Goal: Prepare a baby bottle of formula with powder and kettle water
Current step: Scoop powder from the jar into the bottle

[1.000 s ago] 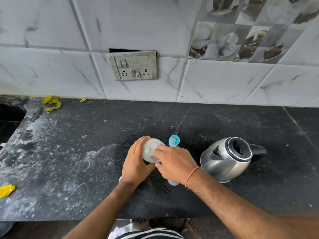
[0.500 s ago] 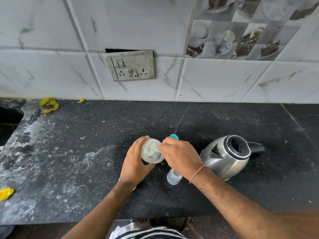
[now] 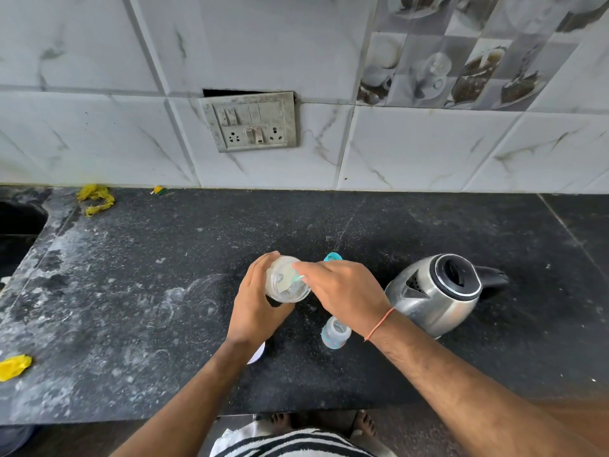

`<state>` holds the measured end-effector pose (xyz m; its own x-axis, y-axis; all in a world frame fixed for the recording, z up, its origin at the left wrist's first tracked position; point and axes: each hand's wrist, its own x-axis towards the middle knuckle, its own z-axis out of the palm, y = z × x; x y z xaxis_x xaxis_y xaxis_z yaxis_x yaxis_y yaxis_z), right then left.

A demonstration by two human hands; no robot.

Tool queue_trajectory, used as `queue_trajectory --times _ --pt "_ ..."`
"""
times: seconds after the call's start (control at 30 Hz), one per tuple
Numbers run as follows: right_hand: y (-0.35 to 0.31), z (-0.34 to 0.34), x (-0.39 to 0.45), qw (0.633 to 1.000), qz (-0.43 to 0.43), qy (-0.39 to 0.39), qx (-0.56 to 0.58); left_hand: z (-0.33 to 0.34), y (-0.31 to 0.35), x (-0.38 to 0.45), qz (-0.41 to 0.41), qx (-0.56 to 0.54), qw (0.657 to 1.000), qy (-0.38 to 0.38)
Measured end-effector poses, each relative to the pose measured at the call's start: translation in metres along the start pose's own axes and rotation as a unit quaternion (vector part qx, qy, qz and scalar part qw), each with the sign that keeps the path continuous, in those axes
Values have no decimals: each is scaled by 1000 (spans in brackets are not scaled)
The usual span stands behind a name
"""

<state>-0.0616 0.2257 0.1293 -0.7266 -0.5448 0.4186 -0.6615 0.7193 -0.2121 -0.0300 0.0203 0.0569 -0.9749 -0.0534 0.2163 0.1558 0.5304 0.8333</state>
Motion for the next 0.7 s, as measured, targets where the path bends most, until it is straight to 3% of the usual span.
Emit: queue_trajectory --times 0.23,0.37,0.5,0.7 --pt "1 5 4 989 -99 27 -104 2 8 1 39 9 999 -18" --pt "3 14 3 987 -76 -23 -141 4 2 4 59 31 998 -18" --pt "-1 18 0 991 -19 -75 -107 1 -5 7 68 49 996 -19" --pt "-2 14 5 997 3 -31 -76 2 -5 7 80 54 995 -19"
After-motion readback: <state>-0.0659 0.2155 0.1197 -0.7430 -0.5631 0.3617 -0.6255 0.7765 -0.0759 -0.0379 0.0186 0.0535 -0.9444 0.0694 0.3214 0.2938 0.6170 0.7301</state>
